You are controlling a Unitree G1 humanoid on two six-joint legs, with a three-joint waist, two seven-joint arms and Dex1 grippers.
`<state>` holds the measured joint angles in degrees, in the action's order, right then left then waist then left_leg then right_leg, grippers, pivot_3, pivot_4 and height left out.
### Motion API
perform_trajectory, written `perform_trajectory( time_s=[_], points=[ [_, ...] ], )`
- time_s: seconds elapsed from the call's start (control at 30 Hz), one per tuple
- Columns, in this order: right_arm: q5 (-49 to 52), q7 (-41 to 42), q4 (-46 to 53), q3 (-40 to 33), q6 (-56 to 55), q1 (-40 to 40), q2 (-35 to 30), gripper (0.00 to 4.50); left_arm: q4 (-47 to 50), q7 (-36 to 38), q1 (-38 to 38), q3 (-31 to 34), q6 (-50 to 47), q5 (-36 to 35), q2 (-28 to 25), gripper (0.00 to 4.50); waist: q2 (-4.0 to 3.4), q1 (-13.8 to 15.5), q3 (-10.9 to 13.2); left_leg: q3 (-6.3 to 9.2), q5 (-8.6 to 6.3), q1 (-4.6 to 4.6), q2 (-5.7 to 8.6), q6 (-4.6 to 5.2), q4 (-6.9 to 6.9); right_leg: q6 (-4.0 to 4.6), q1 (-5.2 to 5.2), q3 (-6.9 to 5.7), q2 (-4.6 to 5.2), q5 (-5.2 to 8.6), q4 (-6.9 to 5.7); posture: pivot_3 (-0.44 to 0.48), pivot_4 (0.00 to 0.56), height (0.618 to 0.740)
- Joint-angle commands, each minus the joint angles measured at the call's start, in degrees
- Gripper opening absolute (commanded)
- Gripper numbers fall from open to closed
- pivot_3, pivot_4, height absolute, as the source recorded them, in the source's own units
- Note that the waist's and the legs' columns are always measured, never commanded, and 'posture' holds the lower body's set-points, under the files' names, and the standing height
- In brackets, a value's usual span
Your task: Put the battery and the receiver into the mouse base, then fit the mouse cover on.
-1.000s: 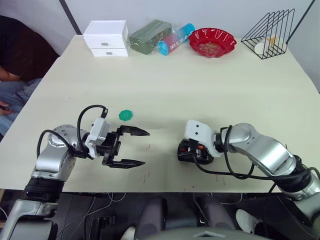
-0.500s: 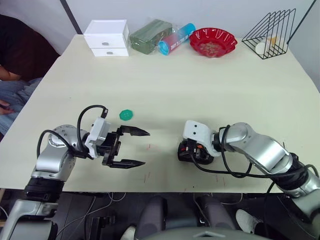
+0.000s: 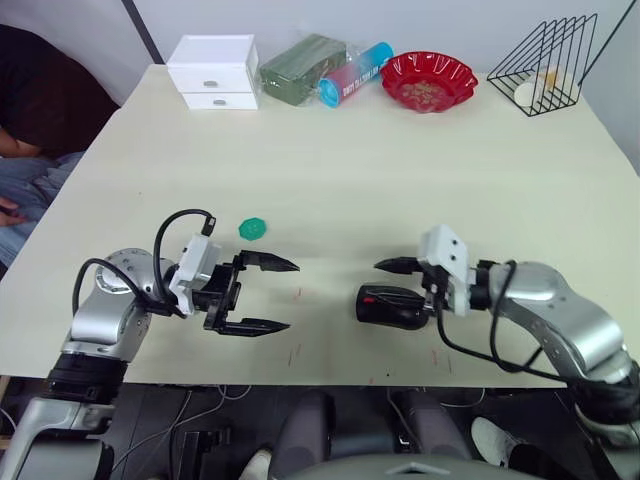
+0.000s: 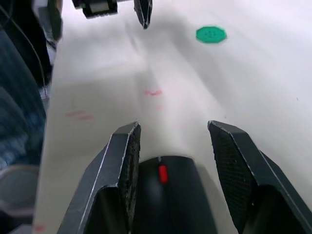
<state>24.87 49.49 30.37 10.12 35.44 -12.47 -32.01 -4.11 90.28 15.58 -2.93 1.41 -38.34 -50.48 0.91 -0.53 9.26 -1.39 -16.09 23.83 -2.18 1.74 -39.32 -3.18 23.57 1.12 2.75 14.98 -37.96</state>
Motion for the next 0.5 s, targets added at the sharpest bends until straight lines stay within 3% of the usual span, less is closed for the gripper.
perform_trajectory(
  time_s=[0.03,0.23,0.5],
  points=[
    [1.75,0.72,-0.56,-3.53,-6.64,2.64,1.60,2.31,0.47,2.22,0.64,0.02,0.72,-1.04,-1.08,4.50,0.00,-0.23,0.00,0.00,0.00,-0.01,0.00,0.00,-0.01,0.00,0.00,0.00,0.00,0.00,-0.01,0.000,0.150,0.740],
    [-0.49,7.88,-10.31,-3.79,-23.19,8.01,2.79,2.31,0.78,2.22,0.32,0.17,0.63,-1.39,-1.56,4.50,0.00,-0.15,0.00,0.02,0.01,-0.10,-0.02,-0.01,-0.02,0.01,-0.02,0.04,-0.07,0.00,-0.09,0.000,0.150,0.740],
    [-4.39,10.95,-21.19,-0.91,-31.66,8.78,4.04,2.31,1.16,2.22,0.03,0.64,0.32,-1.34,-1.63,4.50,-0.01,-0.13,0.00,0.00,0.02,-0.09,-0.02,-0.02,-0.03,0.01,-0.02,0.06,-0.07,0.00,-0.09,0.000,0.150,0.740]
  ],
)
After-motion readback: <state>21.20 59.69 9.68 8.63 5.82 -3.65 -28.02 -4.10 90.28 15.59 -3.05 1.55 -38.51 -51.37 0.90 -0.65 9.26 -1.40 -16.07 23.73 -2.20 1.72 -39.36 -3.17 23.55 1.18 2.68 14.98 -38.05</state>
